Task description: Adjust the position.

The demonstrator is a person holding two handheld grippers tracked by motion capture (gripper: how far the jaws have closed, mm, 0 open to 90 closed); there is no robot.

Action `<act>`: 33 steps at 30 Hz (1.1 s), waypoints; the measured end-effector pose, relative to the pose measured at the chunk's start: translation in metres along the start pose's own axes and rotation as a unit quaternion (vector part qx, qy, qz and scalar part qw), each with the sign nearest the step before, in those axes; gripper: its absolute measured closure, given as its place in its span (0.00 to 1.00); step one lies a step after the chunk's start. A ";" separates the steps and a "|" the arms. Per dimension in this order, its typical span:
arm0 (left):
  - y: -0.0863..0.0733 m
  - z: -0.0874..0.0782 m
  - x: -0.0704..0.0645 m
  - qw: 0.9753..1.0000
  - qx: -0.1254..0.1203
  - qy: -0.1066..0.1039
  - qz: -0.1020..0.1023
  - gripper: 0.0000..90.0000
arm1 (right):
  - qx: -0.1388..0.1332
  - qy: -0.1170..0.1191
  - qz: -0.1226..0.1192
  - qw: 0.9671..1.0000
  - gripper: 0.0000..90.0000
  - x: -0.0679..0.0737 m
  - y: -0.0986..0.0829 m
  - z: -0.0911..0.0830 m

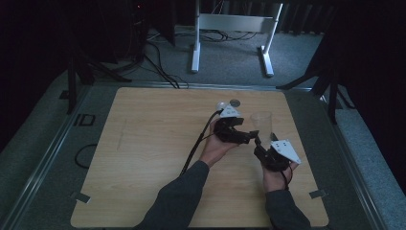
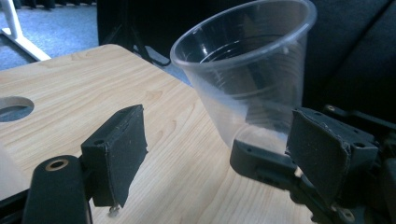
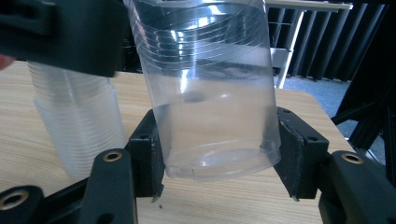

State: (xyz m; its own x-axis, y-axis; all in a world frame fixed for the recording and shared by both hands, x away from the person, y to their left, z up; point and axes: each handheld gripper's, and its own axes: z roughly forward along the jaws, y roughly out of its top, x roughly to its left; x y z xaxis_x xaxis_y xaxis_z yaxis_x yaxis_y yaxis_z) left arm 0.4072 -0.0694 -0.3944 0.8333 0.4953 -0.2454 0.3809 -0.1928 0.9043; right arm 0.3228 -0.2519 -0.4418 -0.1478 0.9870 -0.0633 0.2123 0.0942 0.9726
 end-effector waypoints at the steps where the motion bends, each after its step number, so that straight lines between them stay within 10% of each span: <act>1: 0.001 0.001 -0.001 1.000 -0.002 -0.003 -0.001 0.22 | 0.000 0.001 0.000 1.000 0.47 0.000 0.000 0.000; 33: 0.009 0.026 -0.012 0.998 -0.025 -0.040 -0.035 0.22 | -0.009 0.006 0.006 1.000 0.47 0.002 -0.001 -0.002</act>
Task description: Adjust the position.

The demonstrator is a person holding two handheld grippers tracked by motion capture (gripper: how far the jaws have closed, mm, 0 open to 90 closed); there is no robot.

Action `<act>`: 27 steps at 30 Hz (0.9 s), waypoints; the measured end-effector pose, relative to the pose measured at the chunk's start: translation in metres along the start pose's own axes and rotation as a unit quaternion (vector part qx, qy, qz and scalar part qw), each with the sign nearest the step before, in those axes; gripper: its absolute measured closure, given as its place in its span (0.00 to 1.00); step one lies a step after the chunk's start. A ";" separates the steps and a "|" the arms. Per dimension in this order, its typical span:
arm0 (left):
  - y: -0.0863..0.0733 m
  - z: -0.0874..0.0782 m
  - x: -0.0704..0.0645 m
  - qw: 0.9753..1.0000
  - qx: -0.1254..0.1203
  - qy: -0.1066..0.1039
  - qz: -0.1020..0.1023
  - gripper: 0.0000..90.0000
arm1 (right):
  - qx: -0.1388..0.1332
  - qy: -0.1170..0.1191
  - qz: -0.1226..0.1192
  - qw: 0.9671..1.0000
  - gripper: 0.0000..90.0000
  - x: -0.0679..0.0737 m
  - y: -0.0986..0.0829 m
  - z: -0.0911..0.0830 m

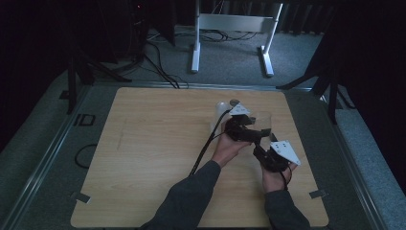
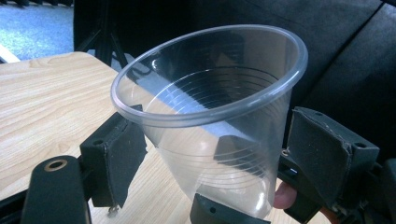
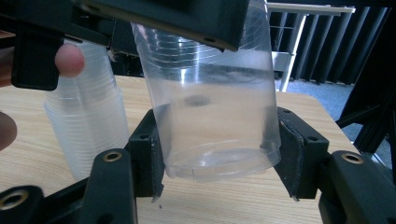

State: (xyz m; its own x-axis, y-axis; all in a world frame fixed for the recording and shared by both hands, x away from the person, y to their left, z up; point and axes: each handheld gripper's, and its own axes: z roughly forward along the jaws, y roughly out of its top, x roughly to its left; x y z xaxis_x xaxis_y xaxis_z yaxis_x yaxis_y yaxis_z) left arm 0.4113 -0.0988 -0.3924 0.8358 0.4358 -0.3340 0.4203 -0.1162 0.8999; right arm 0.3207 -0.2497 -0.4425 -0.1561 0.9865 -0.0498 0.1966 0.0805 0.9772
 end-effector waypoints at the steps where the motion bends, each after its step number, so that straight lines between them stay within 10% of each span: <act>1: 0.000 0.000 0.000 1.000 -0.001 0.000 -0.002 0.22 | -0.001 0.000 0.000 1.000 0.47 0.000 0.000 0.000; 27: 0.002 0.002 -0.004 1.000 -0.008 0.008 0.000 0.33 | 0.005 0.008 -0.003 1.000 0.43 -0.001 -0.002 0.003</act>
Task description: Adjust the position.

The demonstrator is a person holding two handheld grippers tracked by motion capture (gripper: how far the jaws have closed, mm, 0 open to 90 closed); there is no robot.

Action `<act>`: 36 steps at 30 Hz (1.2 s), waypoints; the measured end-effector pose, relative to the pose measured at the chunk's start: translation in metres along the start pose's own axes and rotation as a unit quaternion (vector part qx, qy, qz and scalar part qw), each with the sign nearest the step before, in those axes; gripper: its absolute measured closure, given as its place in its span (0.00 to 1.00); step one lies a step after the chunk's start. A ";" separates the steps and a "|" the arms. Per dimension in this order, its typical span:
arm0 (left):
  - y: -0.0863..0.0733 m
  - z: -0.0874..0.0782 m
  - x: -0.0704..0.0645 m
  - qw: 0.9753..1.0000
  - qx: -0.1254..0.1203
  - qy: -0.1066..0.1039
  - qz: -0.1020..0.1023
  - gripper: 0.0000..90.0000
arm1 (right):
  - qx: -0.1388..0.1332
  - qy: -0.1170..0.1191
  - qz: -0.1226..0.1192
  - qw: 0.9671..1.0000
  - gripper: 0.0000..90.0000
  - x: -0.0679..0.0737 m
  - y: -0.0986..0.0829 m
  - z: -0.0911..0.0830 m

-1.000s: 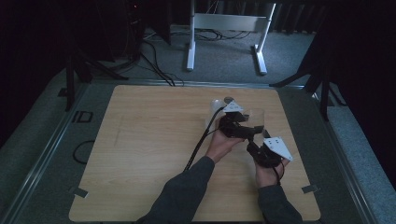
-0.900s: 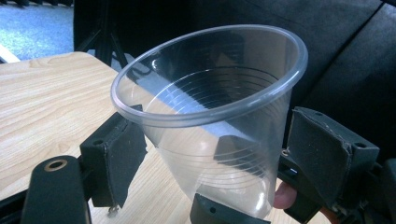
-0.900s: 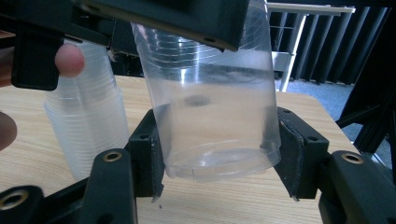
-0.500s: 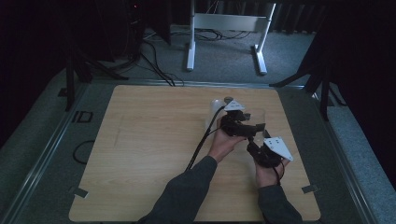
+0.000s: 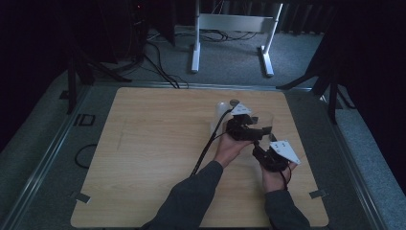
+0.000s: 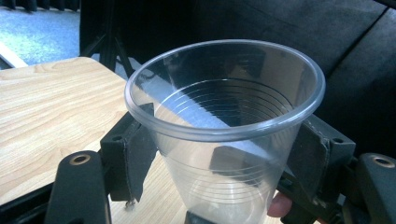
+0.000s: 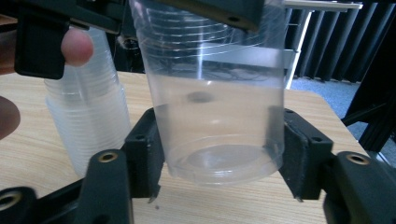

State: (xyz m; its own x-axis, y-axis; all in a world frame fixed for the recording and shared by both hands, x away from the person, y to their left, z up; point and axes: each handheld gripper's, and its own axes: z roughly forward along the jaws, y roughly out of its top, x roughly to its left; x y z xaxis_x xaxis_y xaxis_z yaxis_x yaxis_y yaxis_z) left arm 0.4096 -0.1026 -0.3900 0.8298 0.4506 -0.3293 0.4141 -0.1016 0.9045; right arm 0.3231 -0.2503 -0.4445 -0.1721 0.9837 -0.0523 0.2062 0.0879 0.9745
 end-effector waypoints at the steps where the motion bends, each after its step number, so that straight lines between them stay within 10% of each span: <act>1: 0.000 0.000 0.000 1.000 -0.001 0.001 0.003 0.33 | 0.000 0.000 -0.002 1.000 0.42 0.001 0.000 0.000; 36: 0.000 -0.014 0.003 0.994 -0.003 0.085 0.063 0.34 | 0.018 0.019 -0.018 1.000 0.31 -0.002 -0.006 -0.006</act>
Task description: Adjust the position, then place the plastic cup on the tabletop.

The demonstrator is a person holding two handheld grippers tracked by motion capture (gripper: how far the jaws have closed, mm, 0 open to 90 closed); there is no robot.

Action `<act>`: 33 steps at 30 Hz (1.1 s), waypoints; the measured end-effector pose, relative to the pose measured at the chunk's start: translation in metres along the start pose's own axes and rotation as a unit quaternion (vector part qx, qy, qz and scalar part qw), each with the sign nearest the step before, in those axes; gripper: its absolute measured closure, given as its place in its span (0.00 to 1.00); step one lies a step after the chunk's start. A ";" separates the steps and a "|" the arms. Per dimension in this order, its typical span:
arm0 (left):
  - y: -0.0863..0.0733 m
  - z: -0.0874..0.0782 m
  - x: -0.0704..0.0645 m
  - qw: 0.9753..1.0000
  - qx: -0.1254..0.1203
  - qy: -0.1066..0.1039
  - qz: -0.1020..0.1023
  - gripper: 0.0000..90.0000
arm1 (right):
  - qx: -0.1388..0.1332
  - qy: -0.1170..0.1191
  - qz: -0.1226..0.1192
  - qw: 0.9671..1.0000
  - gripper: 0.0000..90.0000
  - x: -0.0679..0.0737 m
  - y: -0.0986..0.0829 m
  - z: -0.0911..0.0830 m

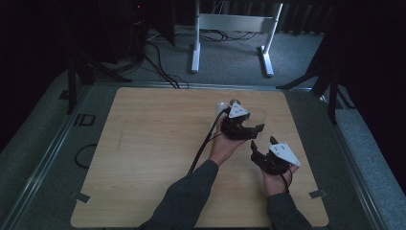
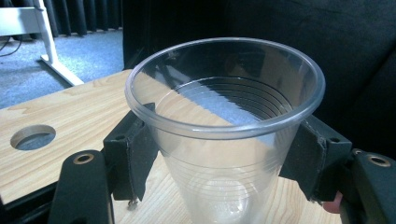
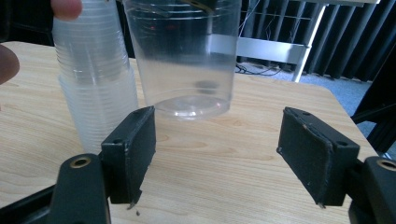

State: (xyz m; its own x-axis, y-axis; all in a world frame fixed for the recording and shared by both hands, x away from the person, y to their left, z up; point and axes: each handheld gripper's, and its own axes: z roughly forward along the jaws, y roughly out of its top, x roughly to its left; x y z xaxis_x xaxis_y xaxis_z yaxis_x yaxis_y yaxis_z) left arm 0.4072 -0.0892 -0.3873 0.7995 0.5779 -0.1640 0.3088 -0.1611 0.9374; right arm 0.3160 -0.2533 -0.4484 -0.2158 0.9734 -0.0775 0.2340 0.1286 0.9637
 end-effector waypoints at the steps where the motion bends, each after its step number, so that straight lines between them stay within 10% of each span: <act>1: 0.000 0.000 0.000 1.000 0.000 0.001 0.001 0.34 | 0.001 -0.001 0.001 1.000 0.31 -0.001 0.000 0.000; 33: -0.008 -0.010 0.002 0.999 0.005 0.031 0.028 0.35 | -0.008 -0.030 0.031 0.999 0.31 -0.020 0.000 -0.008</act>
State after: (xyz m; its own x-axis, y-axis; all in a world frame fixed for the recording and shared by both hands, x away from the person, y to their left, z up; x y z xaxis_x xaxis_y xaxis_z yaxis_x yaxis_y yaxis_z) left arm 0.4015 -0.0787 -0.3925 0.7826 0.6156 -0.0925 0.2702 -0.2021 0.9414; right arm 0.3131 -0.2745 -0.4453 -0.1448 0.9890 -0.0313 0.2297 0.0644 0.9711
